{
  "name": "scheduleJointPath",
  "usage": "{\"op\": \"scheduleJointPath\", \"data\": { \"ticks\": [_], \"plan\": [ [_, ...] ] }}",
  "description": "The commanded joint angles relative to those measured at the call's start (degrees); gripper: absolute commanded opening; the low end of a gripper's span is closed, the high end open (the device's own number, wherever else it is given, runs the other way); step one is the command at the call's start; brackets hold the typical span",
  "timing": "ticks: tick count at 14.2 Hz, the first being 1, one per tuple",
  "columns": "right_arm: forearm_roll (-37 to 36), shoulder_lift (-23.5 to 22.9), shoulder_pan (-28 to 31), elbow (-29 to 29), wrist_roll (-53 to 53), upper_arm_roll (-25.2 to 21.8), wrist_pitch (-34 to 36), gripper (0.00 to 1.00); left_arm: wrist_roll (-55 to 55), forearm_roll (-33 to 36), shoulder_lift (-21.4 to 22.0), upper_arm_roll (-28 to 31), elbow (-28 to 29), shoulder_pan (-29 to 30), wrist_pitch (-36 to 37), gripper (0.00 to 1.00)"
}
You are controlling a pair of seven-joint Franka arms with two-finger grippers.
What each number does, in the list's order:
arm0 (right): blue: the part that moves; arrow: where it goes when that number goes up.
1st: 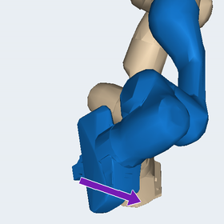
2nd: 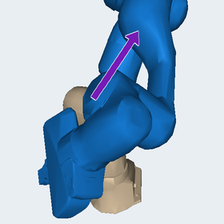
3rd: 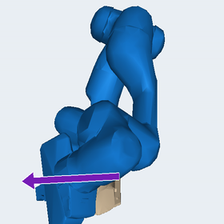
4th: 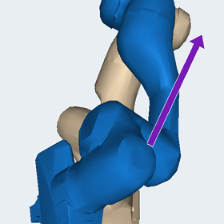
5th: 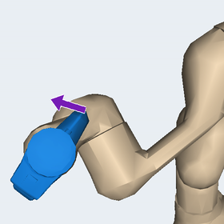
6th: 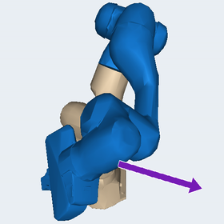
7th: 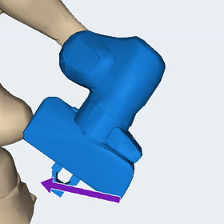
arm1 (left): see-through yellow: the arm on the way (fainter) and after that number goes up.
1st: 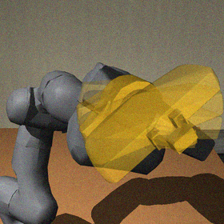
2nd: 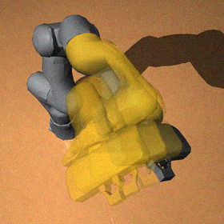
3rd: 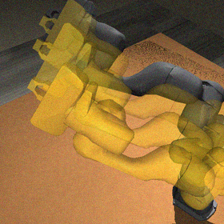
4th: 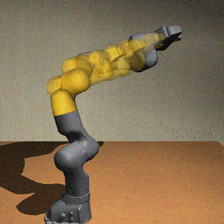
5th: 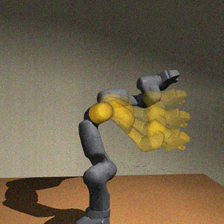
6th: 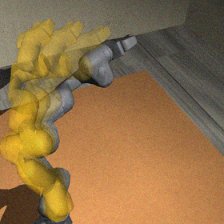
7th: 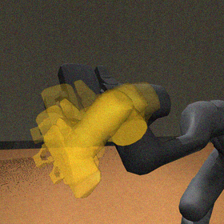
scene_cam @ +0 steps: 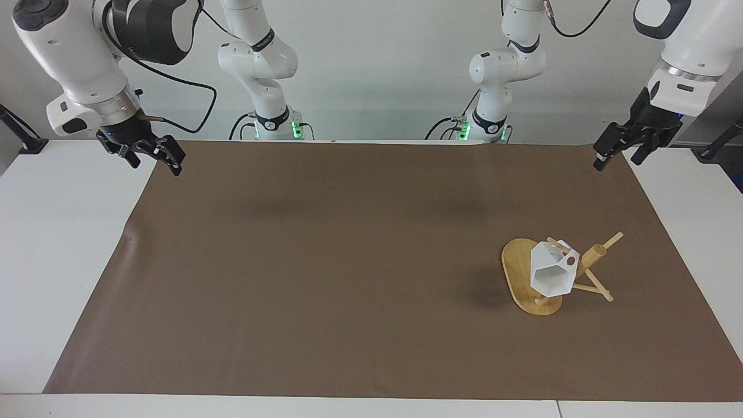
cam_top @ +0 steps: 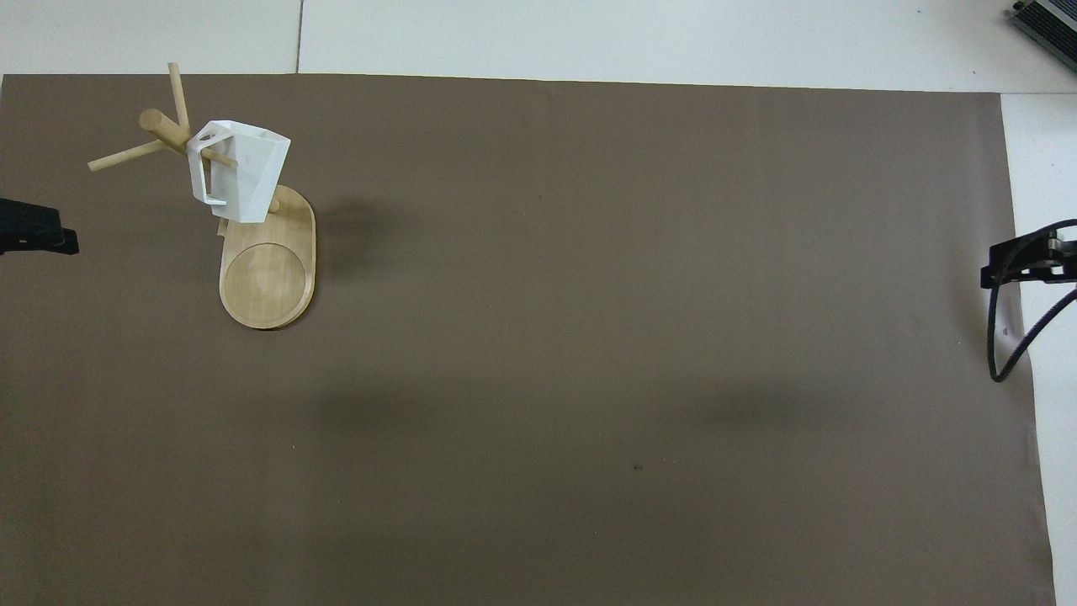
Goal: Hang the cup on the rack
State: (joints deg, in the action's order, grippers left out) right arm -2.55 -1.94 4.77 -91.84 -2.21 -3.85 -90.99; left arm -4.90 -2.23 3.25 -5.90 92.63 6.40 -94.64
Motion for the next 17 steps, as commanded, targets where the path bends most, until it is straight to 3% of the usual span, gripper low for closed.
{"op": "scheduleJointPath", "data": {
  "ticks": [1, 6, 9, 17],
  "plan": [
    [1.1, 1.2, 0.0, -1.3, 0.6, -0.2, -0.7, 1.0, 4.1, 2.1, 0.2, 5.4, -0.8, -7.3, 3.1, 1.0],
    [1.2, 1.2, 0.0, -1.2, 0.6, 0.0, -0.6, 1.0, 4.3, 3.5, 1.3, 5.5, -0.2, -10.3, 4.6, 1.0],
    [1.2, 1.2, 0.0, -0.5, 0.5, 0.2, -0.6, 1.0, 6.0, 3.7, 2.5, 5.0, 2.2, -9.8, 4.6, 1.0],
    [1.2, 1.3, -0.3, -0.4, 0.6, 0.5, -0.6, 1.0, 5.5, 3.6, 2.8, 4.9, 2.1, -8.6, 4.2, 1.0]
  ]
}}
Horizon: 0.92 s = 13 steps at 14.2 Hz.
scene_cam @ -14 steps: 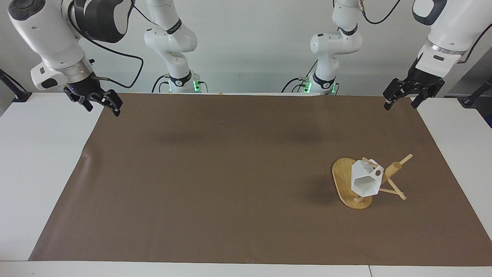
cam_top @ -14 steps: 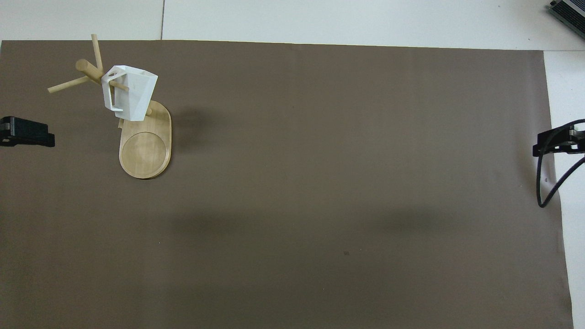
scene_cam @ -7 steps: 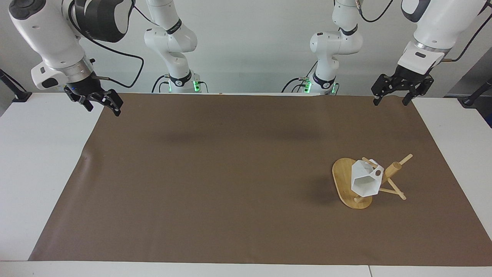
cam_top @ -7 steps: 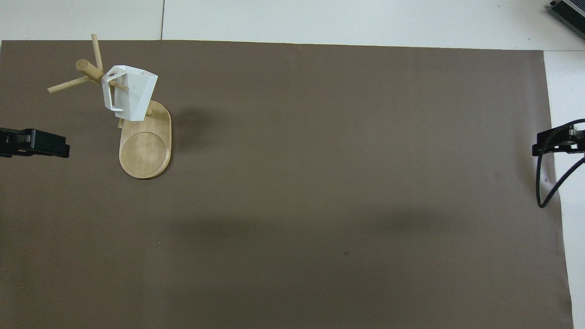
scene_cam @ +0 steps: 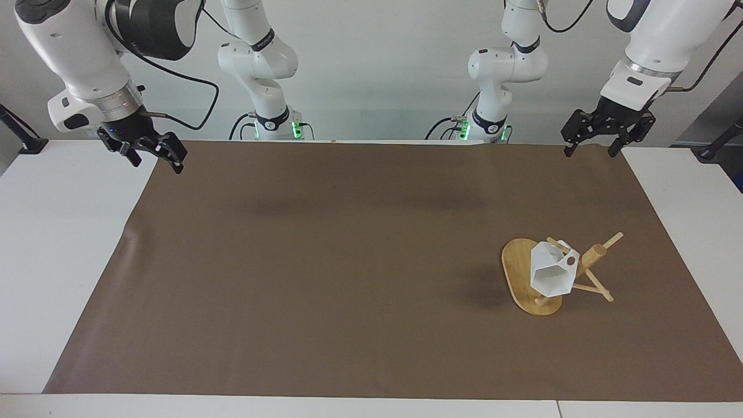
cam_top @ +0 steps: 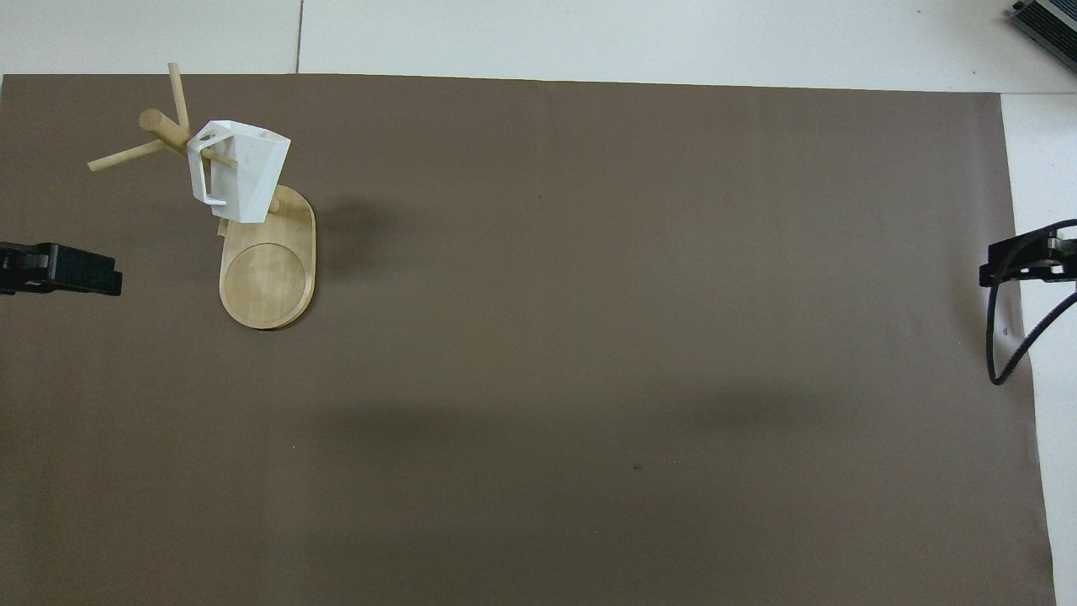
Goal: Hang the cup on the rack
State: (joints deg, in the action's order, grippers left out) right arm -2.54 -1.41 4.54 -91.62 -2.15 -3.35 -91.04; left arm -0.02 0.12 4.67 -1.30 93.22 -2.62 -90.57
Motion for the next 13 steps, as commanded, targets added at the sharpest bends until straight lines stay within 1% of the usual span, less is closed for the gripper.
{"op": "scheduleJointPath", "data": {
  "ticks": [1, 6, 9, 10, 11, 12, 13],
  "plan": [
    [1.3, 0.8, -0.1, -0.6, 0.6, 0.0, -0.6, 1.0, 1.1, 1.1, 1.4, 0.2, 1.6, 1.6, 0.0, 1.0],
    [1.3, 0.8, -0.1, -0.6, 0.5, 0.0, -0.5, 1.0, 0.7, 0.9, 1.4, 0.3, 1.5, 0.9, -0.7, 1.0],
    [1.3, 0.9, -0.1, -0.8, 0.4, 0.0, -0.3, 1.0, -1.4, 1.1, 0.8, 0.1, 0.8, 1.2, -1.1, 1.0],
    [1.3, 0.9, -0.1, -0.8, 0.4, 0.0, -0.3, 1.0, -1.4, 0.9, 0.2, 0.0, 0.0, 1.2, -0.8, 1.0],
    [1.3, 0.9, -0.1, -0.8, 0.5, 0.0, -0.3, 1.0, -1.4, 0.9, -1.3, -0.2, -1.9, 1.1, -0.2, 1.0],
    [1.3, 0.9, -0.1, -0.8, 0.5, 0.0, -0.3, 1.0, -1.3, 0.9, -2.0, -0.2, -2.2, 0.9, -0.1, 1.0],
    [1.3, 0.9, -0.1, -0.8, 0.5, 0.0, -0.3, 1.0, -1.1, 0.6, -1.8, -0.2, -1.9, 0.9, -0.1, 1.0]
  ]
}}
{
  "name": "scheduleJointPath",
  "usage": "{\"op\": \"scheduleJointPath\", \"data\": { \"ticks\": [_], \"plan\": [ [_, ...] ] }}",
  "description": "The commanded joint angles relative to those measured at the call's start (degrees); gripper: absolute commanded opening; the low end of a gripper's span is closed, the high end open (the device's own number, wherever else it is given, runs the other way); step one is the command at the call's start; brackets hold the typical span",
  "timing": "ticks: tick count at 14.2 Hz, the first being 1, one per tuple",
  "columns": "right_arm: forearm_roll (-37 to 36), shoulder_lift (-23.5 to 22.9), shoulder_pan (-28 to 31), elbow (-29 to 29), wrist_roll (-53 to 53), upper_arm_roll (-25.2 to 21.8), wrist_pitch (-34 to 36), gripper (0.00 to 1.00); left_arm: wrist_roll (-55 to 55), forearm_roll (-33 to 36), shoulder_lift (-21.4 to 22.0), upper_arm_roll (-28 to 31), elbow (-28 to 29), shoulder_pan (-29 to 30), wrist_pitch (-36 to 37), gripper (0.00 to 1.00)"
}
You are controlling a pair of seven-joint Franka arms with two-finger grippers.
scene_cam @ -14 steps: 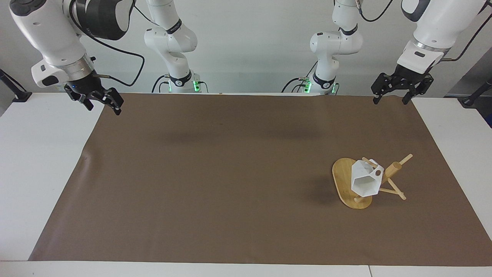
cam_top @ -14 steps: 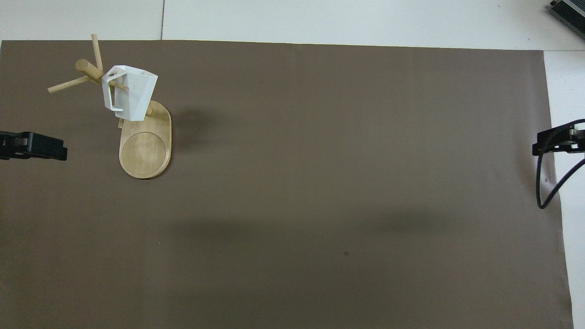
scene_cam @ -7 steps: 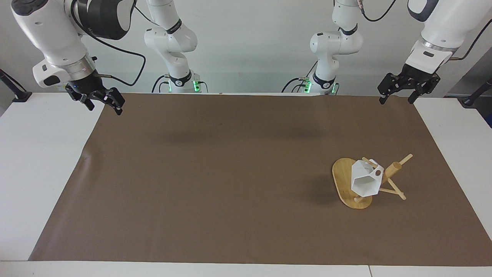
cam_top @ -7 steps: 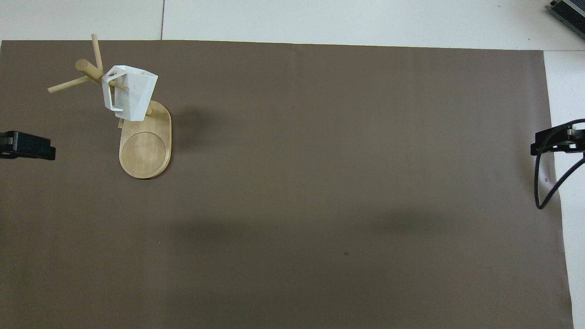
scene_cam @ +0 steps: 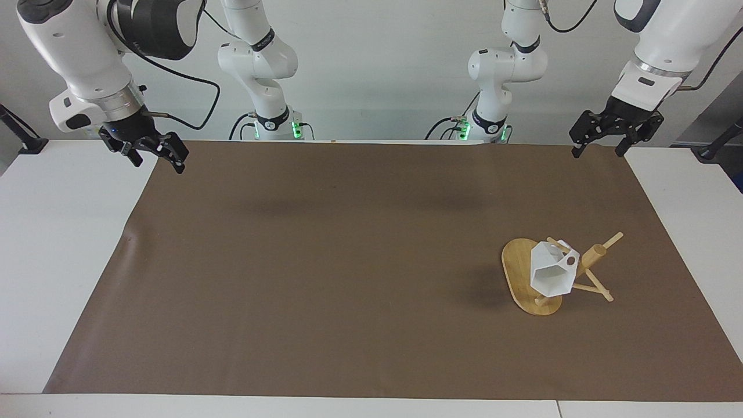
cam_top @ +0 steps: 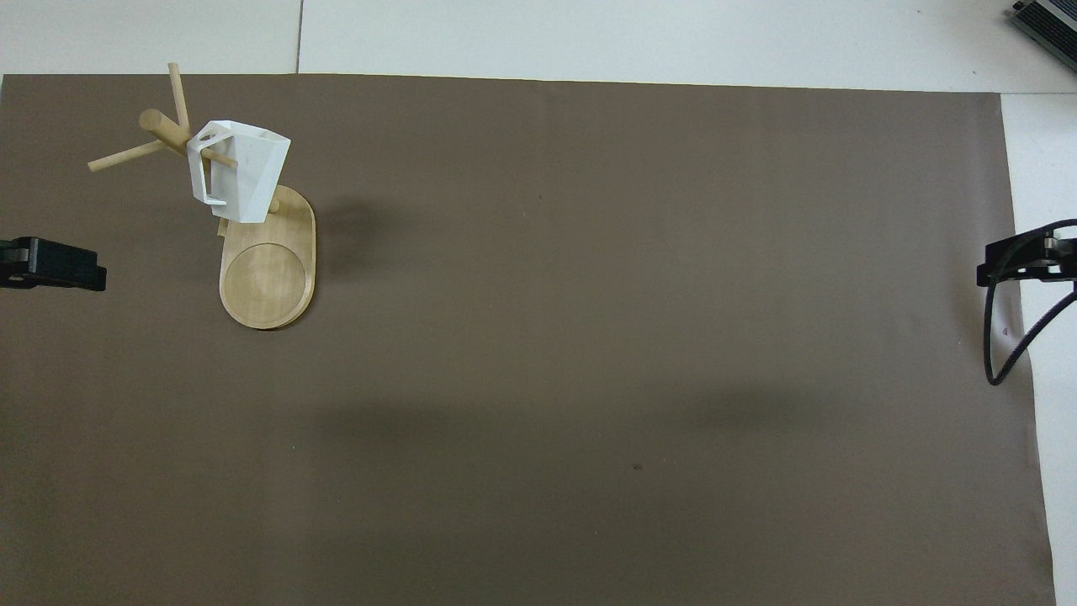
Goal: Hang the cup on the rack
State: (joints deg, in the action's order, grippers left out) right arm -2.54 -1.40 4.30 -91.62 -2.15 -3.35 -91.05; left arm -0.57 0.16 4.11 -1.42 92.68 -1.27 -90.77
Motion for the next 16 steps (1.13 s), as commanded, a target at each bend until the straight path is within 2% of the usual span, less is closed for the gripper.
{"op": "scheduleJointPath", "data": {
  "ticks": [1, 4, 16],
  "plan": [
    [1.3, 0.9, 0.2, -0.8, 0.4, 0.0, -0.3, 1.0, -0.2, 0.1, -0.8, -0.3, -1.2, -0.5, 0.1, 1.0],
    [1.3, 1.0, 0.2, -0.8, 0.4, 0.0, -0.3, 1.0, -0.3, 0.1, 0.1, -1.0, 0.4, -0.4, -0.4, 1.0],
    [1.3, 1.0, 0.2, -0.8, 0.4, 0.0, -0.3, 1.0, -0.1, 0.1, 1.3, -1.0, 0.2, -0.3, -0.2, 1.0]
  ]
}}
